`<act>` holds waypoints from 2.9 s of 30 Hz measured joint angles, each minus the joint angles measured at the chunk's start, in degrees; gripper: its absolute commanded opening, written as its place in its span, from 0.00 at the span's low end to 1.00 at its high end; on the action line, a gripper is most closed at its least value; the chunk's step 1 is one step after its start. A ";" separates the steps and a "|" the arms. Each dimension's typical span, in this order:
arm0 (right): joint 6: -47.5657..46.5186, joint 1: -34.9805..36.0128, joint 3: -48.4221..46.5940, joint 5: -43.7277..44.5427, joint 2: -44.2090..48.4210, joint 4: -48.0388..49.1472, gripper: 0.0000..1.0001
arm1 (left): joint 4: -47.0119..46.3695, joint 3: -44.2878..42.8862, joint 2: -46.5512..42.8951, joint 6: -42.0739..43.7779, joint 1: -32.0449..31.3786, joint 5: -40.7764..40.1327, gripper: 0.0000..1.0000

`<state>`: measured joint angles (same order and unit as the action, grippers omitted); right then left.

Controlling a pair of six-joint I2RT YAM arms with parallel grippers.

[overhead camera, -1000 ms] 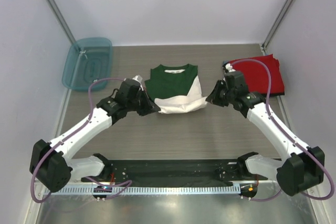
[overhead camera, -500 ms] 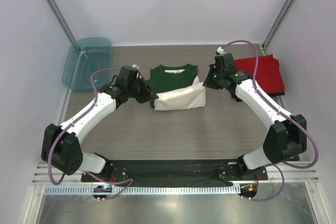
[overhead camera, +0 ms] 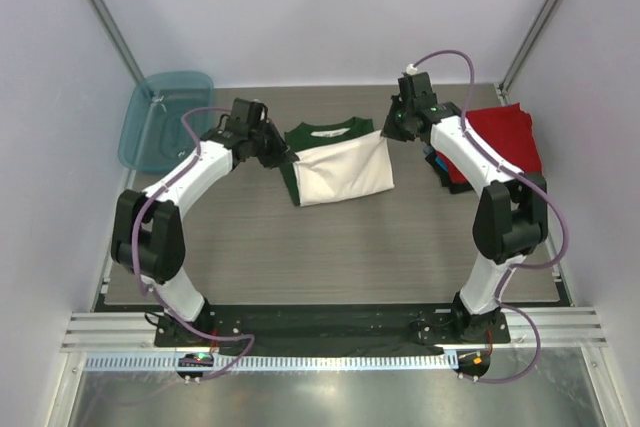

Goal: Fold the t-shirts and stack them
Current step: Fold the tshirt

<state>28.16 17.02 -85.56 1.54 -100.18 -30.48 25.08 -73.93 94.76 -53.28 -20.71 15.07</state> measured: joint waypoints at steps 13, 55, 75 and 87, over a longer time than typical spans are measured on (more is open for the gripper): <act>0.20 -1.66 -14.29 -3.02 -15.93 1.75 0.01 | -0.63 -9.22 11.13 -0.04 4.72 1.88 0.00; -1.20 -5.97 -12.35 -12.00 -24.26 17.64 0.71 | -2.16 -21.22 24.96 7.06 9.22 -3.26 0.72; 0.96 -4.79 17.46 -20.74 -10.71 31.71 0.67 | -11.87 -1.09 17.20 8.83 6.08 0.35 0.61; 1.64 -2.49 19.30 -20.68 -8.09 32.59 0.73 | -15.32 0.13 15.63 10.23 6.03 3.37 0.57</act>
<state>29.80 14.52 -66.26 -19.14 -108.27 2.11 9.76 -73.80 110.39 -43.05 -14.68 18.44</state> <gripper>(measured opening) 0.730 0.570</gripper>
